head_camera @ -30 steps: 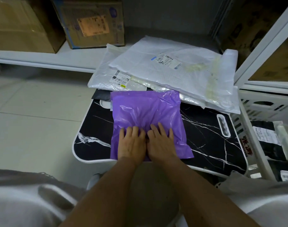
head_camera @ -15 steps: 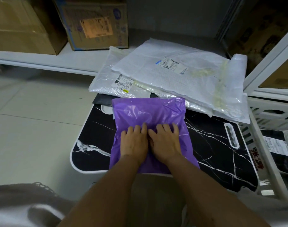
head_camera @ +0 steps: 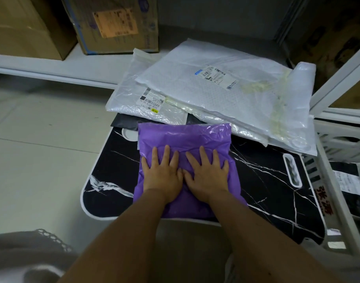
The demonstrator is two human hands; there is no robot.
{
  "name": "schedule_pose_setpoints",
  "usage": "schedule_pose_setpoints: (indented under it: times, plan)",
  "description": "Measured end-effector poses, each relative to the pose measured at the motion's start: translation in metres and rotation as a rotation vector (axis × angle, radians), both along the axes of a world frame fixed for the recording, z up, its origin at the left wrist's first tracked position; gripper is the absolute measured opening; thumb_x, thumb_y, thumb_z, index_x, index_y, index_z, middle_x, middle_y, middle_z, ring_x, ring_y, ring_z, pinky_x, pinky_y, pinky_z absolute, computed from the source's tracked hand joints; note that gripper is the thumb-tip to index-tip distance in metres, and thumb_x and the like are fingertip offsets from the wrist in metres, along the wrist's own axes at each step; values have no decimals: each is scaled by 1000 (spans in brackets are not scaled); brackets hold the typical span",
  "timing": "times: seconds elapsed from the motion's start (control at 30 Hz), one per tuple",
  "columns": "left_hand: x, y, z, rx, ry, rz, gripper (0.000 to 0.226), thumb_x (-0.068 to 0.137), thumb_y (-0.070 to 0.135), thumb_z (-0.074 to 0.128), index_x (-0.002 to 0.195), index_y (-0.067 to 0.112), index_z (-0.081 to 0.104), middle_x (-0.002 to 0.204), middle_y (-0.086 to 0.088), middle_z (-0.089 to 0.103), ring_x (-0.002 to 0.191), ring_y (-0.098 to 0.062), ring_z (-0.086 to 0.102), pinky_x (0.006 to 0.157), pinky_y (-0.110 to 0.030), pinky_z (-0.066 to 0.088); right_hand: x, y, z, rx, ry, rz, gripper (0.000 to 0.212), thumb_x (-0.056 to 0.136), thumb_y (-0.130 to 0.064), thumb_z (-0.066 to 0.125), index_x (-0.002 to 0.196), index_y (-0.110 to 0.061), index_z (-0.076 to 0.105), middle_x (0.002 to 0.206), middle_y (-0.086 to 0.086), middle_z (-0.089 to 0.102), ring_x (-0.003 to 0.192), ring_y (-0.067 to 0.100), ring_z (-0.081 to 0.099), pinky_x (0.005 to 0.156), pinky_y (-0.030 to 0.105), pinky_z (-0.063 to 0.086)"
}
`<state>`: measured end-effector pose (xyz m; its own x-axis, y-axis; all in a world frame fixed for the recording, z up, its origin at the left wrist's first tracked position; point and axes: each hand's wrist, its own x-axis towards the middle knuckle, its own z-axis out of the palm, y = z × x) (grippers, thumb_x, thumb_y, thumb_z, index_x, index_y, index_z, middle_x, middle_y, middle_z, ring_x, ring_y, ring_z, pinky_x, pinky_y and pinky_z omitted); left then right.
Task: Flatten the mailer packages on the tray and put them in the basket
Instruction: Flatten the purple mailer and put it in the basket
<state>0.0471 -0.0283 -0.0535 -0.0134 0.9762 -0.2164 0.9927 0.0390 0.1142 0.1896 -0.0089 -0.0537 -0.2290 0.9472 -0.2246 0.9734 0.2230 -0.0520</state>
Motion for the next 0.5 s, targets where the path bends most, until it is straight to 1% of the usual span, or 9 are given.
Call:
schedule_pose_setpoints:
  times: [0.07,0.13,0.17,0.2,0.27,0.33,0.37,0.43,0.5]
  plan:
    - [3,3,2,79,-2,28,51,100,45,21,147,28,27,158,-3,19,144,-33,14,113,-53,13,-3,3,1,110,8,-34,51,95,-56,25,141,-39,39,154,3,31,138,36,28,108,56,20]
    - [5,12,7,225,-3,68,39,98,40,30,129,21,45,137,-5,47,125,-30,40,101,-42,30,-11,10,3,306,27,-40,43,91,-46,29,110,-27,63,122,7,59,111,31,51,97,50,32]
    - [5,18,11,273,-3,92,37,96,39,35,125,17,46,128,-6,50,116,-28,45,95,-39,34,-14,14,2,390,43,-24,36,88,-41,35,98,-22,65,111,8,62,104,30,54,95,48,33]
    - [4,23,13,288,20,99,42,94,40,39,127,15,42,127,-7,48,114,-28,44,94,-39,34,-16,18,0,450,54,4,29,86,-37,43,94,-19,65,110,10,62,106,30,54,97,50,31]
    - [-1,32,13,263,106,53,61,92,47,38,142,14,27,141,-13,33,128,-30,33,106,-45,26,-18,26,-3,463,66,68,37,83,-35,52,110,-14,65,130,15,57,126,32,48,106,56,22]
    - [-6,35,8,197,129,-5,68,94,52,29,152,27,5,158,-13,1,145,-35,1,114,-56,4,-17,31,-5,367,42,122,57,87,-43,38,137,-20,51,152,12,37,143,33,27,112,60,8]
    - [-8,37,4,161,118,-14,66,94,53,25,152,33,-1,159,-8,-12,145,-37,-12,113,-60,-3,-16,33,-6,309,16,137,63,88,-48,27,146,-27,39,159,9,24,147,33,14,113,61,1]
    - [-11,39,-4,80,66,-4,61,95,56,18,150,42,-5,158,-3,-20,143,-41,-18,112,-64,-4,-13,38,-10,189,9,133,65,89,-54,14,152,-38,16,163,2,2,149,32,-5,113,62,-6]
    - [-13,42,-7,10,52,-7,59,96,57,15,149,44,-7,159,-2,-20,142,-44,-17,112,-64,-4,-10,41,-11,82,23,109,60,95,-54,17,152,-42,4,163,-2,-8,148,31,-12,113,62,-5]
